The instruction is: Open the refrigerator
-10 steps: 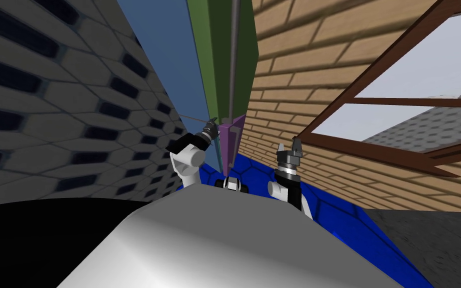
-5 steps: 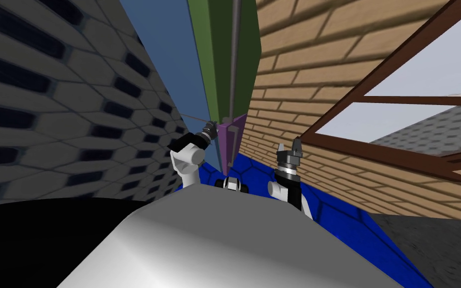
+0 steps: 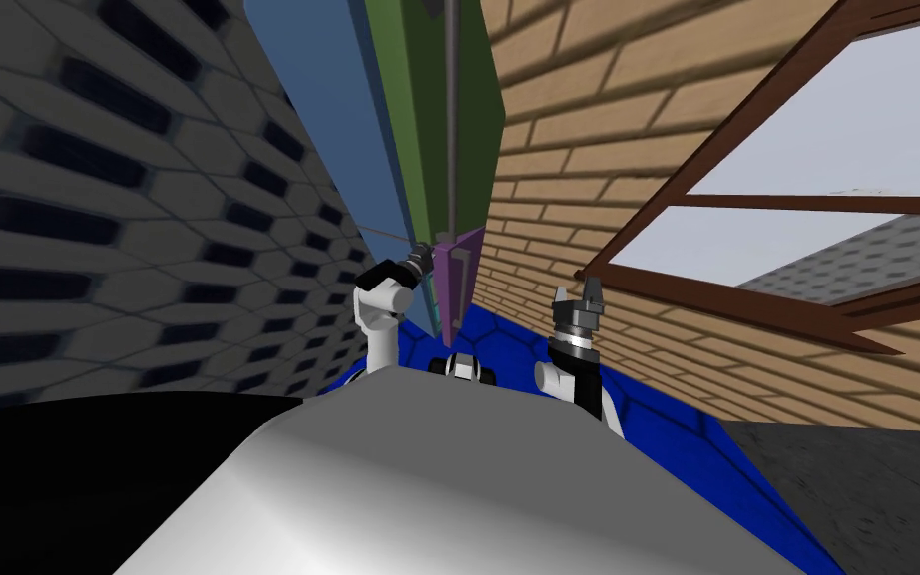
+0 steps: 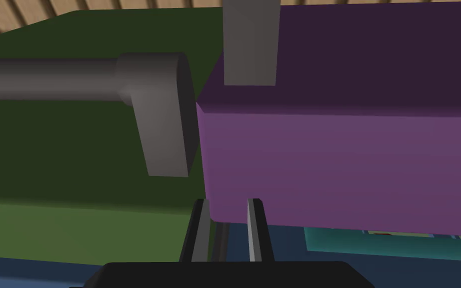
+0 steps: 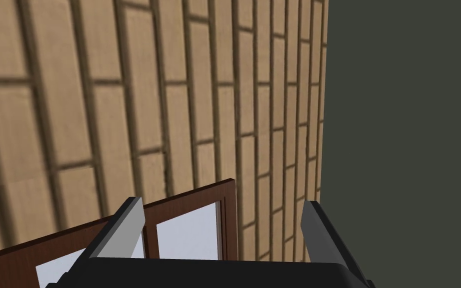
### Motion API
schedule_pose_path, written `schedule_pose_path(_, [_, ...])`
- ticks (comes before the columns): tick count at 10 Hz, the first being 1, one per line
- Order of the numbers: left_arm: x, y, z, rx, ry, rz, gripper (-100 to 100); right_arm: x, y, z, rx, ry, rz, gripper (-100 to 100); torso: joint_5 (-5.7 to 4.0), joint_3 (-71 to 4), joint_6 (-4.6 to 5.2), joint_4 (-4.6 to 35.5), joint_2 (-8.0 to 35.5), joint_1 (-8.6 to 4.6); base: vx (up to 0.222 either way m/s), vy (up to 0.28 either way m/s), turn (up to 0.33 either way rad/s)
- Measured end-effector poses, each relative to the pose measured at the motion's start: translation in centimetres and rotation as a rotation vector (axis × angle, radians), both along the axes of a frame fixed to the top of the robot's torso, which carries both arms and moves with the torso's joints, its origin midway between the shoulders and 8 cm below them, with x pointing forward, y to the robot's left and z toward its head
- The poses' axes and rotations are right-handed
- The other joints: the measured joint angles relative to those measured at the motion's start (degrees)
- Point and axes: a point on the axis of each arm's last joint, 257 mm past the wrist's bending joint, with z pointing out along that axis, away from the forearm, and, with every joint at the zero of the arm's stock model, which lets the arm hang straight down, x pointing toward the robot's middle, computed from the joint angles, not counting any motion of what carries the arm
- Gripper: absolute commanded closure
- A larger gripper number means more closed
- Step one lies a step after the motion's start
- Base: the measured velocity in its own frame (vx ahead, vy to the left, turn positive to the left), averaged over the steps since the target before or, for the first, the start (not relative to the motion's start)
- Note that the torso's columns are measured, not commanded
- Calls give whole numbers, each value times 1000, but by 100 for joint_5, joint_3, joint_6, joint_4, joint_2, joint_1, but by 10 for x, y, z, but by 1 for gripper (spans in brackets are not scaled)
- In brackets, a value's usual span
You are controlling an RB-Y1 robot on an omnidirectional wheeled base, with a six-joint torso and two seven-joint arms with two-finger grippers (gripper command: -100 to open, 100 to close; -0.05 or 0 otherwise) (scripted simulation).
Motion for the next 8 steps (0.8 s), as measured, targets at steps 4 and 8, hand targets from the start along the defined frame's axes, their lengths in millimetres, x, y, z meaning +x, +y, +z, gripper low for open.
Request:
schedule_pose_path(4, [25, 16, -6, 28, -5, 17, 100, 0, 0, 0, 0, 0, 0, 0, 7, 0, 1, -12, -7, 7, -73, -158, 12])
schedule_pose_path(8, [48, 27, -17, 37, 18, 30, 100, 0, 0, 0, 0, 0, 0, 0, 11, -43, 10, -30, -67, 7, -48, -121, 14])
